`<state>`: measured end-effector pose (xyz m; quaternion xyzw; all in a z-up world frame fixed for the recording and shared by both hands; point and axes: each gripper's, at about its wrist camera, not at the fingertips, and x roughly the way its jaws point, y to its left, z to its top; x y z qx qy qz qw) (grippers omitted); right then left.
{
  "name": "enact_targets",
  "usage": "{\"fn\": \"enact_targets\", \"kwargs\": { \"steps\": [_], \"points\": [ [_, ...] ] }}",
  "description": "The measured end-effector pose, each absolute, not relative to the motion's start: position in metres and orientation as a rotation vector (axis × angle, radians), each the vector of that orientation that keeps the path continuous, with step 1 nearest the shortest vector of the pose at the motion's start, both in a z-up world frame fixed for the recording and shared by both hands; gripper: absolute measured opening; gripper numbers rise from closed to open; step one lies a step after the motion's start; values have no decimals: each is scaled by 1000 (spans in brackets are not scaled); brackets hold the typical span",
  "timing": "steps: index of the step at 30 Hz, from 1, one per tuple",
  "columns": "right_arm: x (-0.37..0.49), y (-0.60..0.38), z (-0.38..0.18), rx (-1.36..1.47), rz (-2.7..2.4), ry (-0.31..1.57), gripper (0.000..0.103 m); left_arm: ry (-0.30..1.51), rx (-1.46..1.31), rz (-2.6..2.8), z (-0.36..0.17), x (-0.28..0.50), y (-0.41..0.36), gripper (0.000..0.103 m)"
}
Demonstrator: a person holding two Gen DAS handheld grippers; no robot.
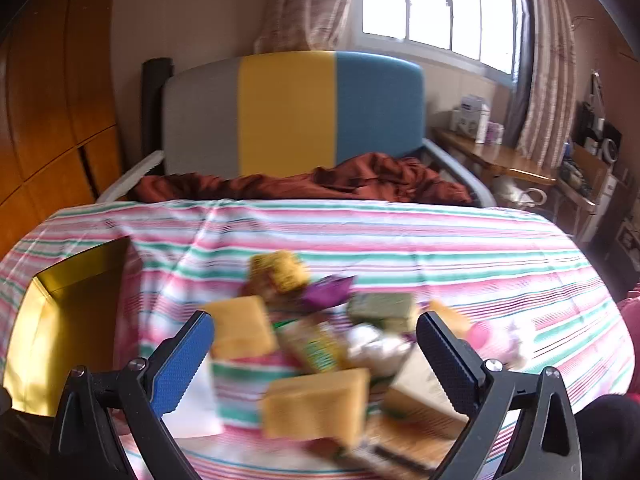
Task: Organize objects
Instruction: 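Move the left gripper over the white foam block in the pile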
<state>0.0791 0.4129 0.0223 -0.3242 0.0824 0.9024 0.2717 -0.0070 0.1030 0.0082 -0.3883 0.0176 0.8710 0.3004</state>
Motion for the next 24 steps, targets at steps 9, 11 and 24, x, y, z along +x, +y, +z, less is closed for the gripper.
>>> {"fn": "enact_targets", "kwargs": {
  "steps": [9, 11, 24],
  "points": [
    [105, 488, 19, -789, 2376, 271, 103, 203, -1013, 2001, 25, 2, 219, 103],
    [110, 500, 14, -773, 2371, 370, 103, 223, -1044, 1944, 20, -1, 245, 103],
    [116, 521, 8, -785, 2385, 570, 103, 385, -1401, 1836, -46, -57, 333, 103]
  ]
}}
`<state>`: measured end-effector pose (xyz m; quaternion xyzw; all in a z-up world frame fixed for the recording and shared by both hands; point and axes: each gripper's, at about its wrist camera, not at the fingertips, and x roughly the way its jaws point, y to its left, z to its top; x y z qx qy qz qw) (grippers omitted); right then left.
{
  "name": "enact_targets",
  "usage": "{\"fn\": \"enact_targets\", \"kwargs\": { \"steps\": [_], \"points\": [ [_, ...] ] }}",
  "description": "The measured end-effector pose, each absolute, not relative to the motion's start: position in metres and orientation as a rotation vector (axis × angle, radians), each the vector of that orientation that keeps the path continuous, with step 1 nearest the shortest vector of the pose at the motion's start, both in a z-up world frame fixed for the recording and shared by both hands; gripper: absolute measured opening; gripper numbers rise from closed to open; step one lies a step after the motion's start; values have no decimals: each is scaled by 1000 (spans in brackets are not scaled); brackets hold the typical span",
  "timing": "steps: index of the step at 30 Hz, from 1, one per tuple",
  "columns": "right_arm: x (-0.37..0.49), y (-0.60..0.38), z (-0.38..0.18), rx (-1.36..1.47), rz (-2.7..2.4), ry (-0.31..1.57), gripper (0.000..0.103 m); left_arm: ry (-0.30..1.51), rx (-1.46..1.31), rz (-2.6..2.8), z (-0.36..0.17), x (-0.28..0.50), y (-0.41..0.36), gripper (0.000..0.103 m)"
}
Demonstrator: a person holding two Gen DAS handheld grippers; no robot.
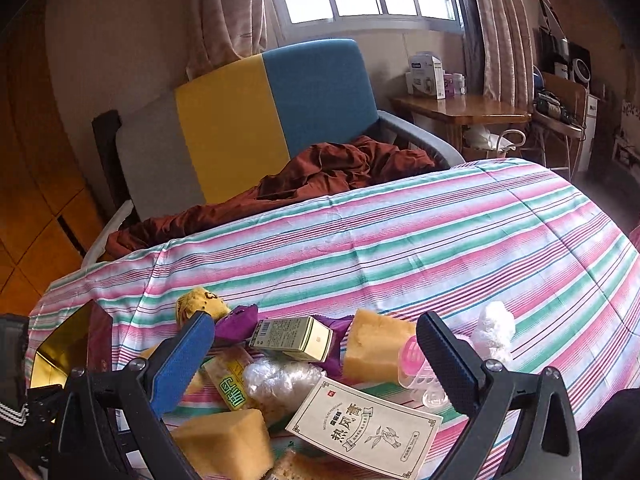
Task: Organize objects
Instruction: 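Move the left gripper over the white foam block in the pile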
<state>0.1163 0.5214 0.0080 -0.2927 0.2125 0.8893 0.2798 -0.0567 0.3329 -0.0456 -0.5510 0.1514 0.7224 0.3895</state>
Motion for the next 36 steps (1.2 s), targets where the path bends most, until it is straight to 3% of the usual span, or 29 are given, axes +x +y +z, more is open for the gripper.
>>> {"fn": "enact_targets", "kwargs": {
  "steps": [10, 21, 25, 29, 36],
  "points": [
    [122, 529, 8, -776, 2363, 628, 103, 460, -1460, 1821, -71, -52, 349, 101],
    [126, 537, 6, -772, 2326, 674, 103, 329, -1278, 1703, -50, 3, 326, 95],
    [125, 536, 5, -788, 2329, 675, 103, 276, -1408, 1787, -49, -36, 317, 99],
    [126, 537, 5, -788, 2328, 681, 103, 113, -1661, 1823, -61, -78, 310, 101],
    [126, 540, 1, -813, 2317, 713, 103, 257, -1804, 1837, -64, -87, 322, 103]
  ]
}}
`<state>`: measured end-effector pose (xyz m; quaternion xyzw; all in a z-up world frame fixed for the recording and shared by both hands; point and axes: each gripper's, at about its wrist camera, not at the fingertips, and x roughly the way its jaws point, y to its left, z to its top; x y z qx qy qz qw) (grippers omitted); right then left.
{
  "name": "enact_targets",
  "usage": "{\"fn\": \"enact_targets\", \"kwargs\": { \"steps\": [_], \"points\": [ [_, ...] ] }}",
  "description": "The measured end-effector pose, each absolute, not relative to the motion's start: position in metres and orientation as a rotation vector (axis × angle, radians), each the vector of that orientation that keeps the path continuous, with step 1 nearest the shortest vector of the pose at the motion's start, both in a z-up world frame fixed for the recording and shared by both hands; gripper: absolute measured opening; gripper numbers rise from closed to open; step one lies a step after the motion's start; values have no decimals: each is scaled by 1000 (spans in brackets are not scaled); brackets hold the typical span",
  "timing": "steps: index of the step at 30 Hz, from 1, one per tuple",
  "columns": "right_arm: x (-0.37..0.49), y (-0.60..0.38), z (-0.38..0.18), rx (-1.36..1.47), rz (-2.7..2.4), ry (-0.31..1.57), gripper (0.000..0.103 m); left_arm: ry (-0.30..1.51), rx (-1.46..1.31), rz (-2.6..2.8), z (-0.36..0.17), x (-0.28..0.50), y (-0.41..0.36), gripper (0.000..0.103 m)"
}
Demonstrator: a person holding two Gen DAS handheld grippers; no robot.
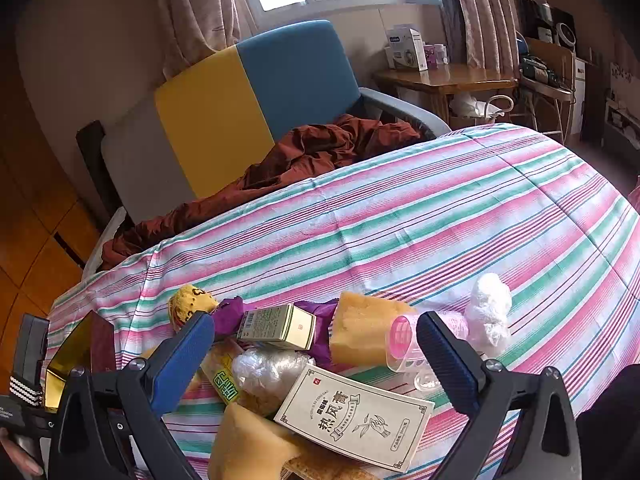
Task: Organize objects
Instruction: 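Move the left gripper over the white foam block in the pile, then grasp the white foam block with the left gripper and lift it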
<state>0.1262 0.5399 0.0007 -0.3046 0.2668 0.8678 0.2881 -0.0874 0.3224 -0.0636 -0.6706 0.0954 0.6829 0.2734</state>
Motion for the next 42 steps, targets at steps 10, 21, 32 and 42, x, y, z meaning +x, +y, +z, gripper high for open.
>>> {"fn": "enact_targets", "kwargs": {
  "steps": [10, 21, 32, 42],
  "points": [
    [134, 547, 0, -781, 2313, 794, 103, 380, -1815, 1868, -83, -78, 328, 94],
    [137, 549, 1, -763, 2304, 805, 103, 476, -1633, 1996, -74, -62, 306, 61],
    [135, 551, -1, -775, 2294, 821, 102, 307, -1360, 1937, -20, -14, 257, 59],
    [130, 543, -17, -902, 2293, 905, 97, 279, -1172, 1949, -24, 7, 288, 60]
  ]
}}
